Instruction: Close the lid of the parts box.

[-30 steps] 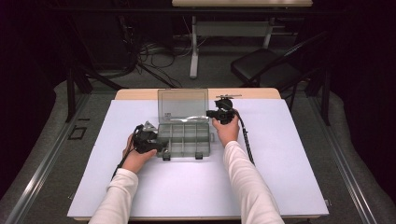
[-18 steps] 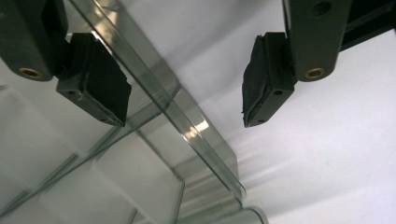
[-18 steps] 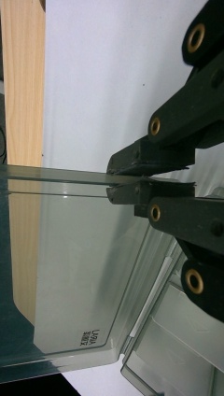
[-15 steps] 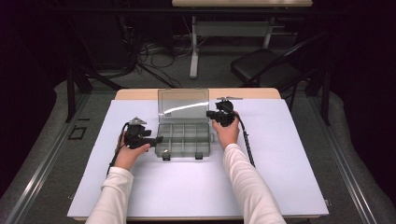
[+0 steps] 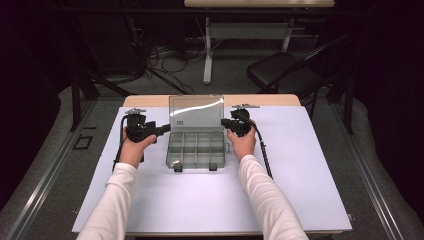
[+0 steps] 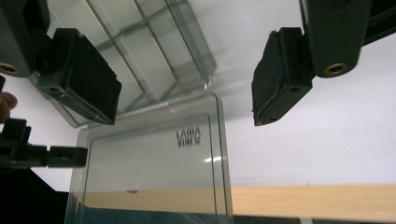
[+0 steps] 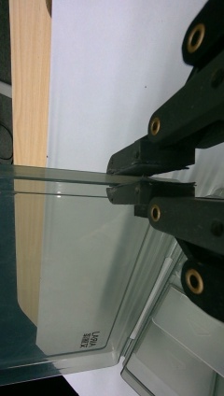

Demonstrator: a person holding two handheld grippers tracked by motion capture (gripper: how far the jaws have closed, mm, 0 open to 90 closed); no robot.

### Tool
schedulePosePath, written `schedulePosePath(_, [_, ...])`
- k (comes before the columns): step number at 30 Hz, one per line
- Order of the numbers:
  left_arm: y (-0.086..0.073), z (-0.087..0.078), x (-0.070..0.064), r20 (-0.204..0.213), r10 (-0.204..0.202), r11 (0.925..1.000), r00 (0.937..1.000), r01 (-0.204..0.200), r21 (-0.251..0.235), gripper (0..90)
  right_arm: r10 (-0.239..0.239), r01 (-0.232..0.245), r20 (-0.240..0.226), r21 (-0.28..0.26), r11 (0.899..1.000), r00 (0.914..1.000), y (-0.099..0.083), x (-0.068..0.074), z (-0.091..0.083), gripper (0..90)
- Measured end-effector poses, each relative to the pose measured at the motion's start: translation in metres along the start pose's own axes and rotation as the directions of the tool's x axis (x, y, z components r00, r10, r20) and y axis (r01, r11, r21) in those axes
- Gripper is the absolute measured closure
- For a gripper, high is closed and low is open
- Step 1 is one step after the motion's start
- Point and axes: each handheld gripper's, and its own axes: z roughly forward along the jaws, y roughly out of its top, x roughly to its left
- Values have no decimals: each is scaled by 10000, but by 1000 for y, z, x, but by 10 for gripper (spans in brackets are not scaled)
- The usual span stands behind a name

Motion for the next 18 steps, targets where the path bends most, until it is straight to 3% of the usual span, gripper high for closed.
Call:
schedulePosePath(6, [28, -4, -5, -360, 551, 9984, 9978, -546, 156, 230, 13, -14, -45, -63, 10000, 10000, -1, 0, 0, 846])
schedulePosePath(9, [39, -3, -6, -683, 963, 9952, 9930, -947, 264, 248, 0, 0, -42, -82, 10000, 10000, -1, 0, 0, 846])
schedulePosePath(14, [53, 0, -7, -663, 813, 9966, 9945, -804, 160, 335, -9, 9, -30, -108, 9999, 10000, -2, 0, 0, 846])
schedulePosePath(18, [62, 3, -6, -951, 980, 9948, 9906, -947, 383, 355, -2, 1, -37, -155, 9999, 10000, -2, 0, 0, 846])
